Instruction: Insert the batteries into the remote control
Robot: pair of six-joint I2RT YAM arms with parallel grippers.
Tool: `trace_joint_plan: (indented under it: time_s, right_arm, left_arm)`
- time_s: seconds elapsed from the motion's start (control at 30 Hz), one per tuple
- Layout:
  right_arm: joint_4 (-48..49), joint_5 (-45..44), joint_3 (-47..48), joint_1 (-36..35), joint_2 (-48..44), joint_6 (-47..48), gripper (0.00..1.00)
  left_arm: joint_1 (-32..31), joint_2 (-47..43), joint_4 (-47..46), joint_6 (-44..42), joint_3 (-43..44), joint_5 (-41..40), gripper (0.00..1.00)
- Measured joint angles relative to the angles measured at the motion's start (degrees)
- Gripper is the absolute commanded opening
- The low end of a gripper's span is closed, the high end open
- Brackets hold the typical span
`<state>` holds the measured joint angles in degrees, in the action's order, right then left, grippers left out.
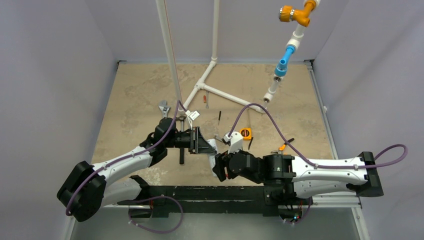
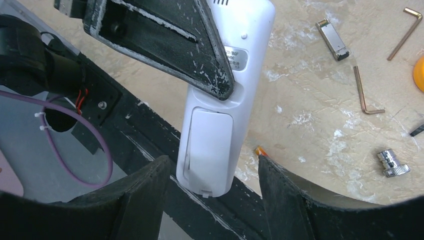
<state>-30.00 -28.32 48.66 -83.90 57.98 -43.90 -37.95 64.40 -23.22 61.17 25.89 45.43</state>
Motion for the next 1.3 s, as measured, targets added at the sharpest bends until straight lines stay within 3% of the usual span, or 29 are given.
trace_joint_plan:
  time_s: [0.77,1.3]
  right_arm:
    - [0.9,0.02,-1.55,-0.09,0.02,-0.11,0.39]
    - [-0.02,0.83,-1.57,-0.09,-2.03,-0.02,0.35]
  left_arm:
    - [0.0,0.0,-1.18,0.79,0.0,-0.66,0.0]
    - [0.0,0.33,-1.53,0.83,0.0,-0.37,0.0]
